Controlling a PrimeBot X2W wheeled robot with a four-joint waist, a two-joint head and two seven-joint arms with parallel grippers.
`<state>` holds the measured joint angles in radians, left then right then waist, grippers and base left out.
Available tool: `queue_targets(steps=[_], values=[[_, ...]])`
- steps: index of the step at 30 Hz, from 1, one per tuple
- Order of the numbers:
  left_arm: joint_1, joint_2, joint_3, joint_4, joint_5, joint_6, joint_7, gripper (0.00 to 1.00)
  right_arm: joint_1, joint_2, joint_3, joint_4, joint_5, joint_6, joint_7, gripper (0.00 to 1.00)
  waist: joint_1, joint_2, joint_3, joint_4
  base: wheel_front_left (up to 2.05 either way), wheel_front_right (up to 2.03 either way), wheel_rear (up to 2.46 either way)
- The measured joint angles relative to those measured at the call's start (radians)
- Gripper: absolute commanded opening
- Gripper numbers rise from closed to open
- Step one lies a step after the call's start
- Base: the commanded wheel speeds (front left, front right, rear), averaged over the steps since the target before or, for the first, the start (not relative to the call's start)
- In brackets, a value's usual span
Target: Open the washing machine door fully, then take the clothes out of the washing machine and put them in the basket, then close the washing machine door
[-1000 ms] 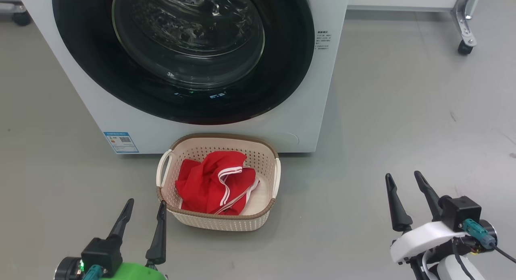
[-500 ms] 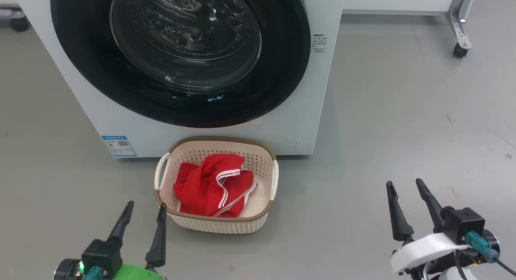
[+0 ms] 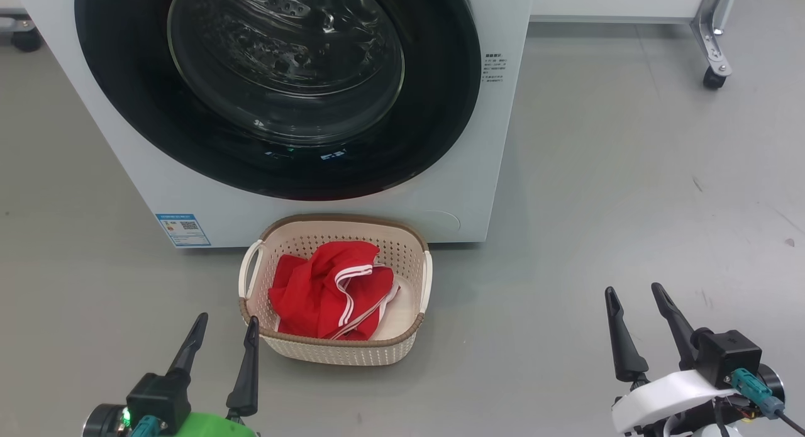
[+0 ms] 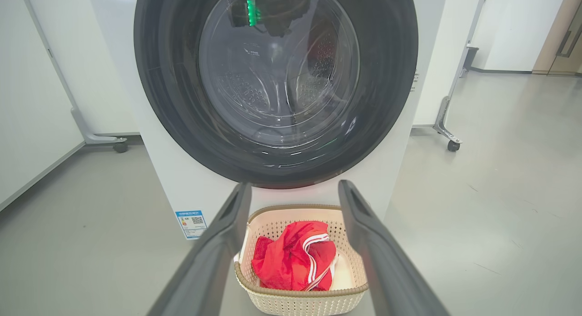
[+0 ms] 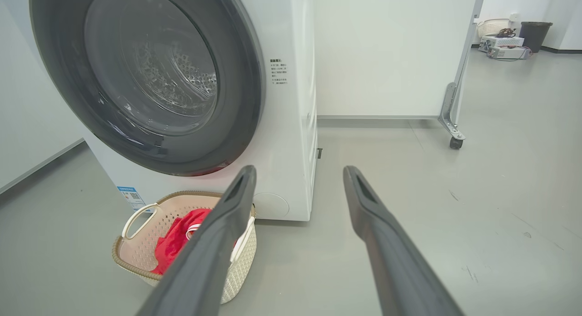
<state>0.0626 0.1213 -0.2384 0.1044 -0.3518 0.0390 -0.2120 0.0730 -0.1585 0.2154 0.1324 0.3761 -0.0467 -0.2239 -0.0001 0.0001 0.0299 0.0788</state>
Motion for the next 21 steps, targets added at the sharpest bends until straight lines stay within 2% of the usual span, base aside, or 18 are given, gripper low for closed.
queue_targets(steps=[21], values=[[0.006, 0.000, -0.004, -0.009, 0.000, 0.006, 0.018, 1.00, 0.040, -0.003, -0.003, -0.056, 0.000, -0.011, 0.026, 1.00, 0.0000, 0.0000, -0.016, -0.003, 0.00, 0.00, 0.00]])
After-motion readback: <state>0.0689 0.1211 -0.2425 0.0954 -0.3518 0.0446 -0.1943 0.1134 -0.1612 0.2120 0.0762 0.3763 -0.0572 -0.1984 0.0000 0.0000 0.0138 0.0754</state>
